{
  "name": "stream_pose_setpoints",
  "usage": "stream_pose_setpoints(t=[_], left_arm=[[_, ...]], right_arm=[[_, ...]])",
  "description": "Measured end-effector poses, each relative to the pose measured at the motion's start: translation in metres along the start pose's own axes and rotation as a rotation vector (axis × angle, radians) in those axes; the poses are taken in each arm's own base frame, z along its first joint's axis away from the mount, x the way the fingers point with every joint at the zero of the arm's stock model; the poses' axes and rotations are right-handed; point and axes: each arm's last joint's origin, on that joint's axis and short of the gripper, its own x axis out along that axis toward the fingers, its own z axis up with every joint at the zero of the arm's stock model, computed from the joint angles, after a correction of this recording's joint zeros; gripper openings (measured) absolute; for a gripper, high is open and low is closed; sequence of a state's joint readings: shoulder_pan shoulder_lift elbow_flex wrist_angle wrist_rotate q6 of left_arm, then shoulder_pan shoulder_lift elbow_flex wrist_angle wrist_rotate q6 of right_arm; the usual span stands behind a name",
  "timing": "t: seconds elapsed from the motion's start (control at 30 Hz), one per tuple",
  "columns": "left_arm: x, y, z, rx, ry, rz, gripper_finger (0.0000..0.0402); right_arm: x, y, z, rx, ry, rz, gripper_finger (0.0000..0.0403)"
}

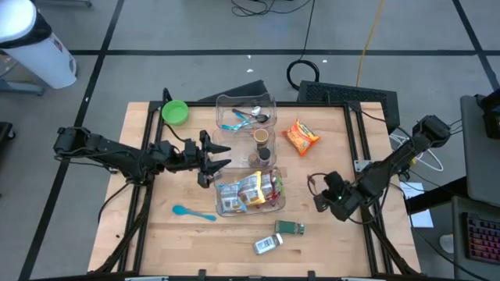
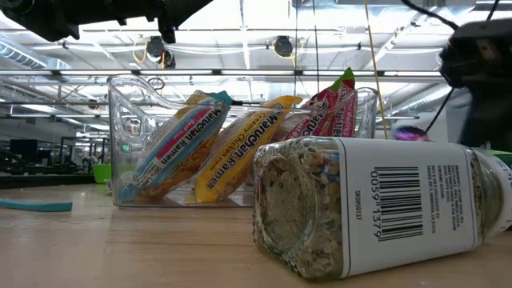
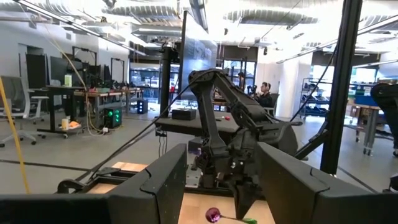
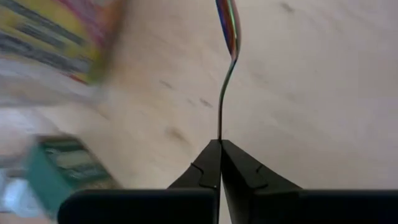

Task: Pick & Place Food Item
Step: Put the blue spoon into the top transparent bin

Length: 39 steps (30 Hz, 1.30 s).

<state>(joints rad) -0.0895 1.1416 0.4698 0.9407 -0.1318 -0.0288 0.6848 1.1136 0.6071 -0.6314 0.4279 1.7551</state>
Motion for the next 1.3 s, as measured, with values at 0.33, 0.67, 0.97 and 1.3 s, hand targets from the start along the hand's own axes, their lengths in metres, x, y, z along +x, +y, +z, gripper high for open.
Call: stream_pose_setpoints(t=[0.33,0.67,0.97,1.3], left_arm=[[-0.001,-0.005,0.000,-0.012,0.003,-0.020,0.0198],[-0.004,-0.026,-0.001,-0.073,0.011,-0.107,0.0198],[0.012,-0.041,-0.017,-0.226,0.082,-0.071,0.0198],[0.093,-0.077,-0.038,-0.266,0.120,-0.095,0.0198]], right_arm=[[0.001,0.022,0.015,-0.159,-0.178,0.171,0.0001],[-0.029,0.040,0.033,-0.304,-0.386,0.413,0.0000],[-0.053,0.058,0.046,-0.521,-0.606,0.561,0.0000],[-0.049,0.076,0.041,-0.764,-0.685,0.644,0.0000]])
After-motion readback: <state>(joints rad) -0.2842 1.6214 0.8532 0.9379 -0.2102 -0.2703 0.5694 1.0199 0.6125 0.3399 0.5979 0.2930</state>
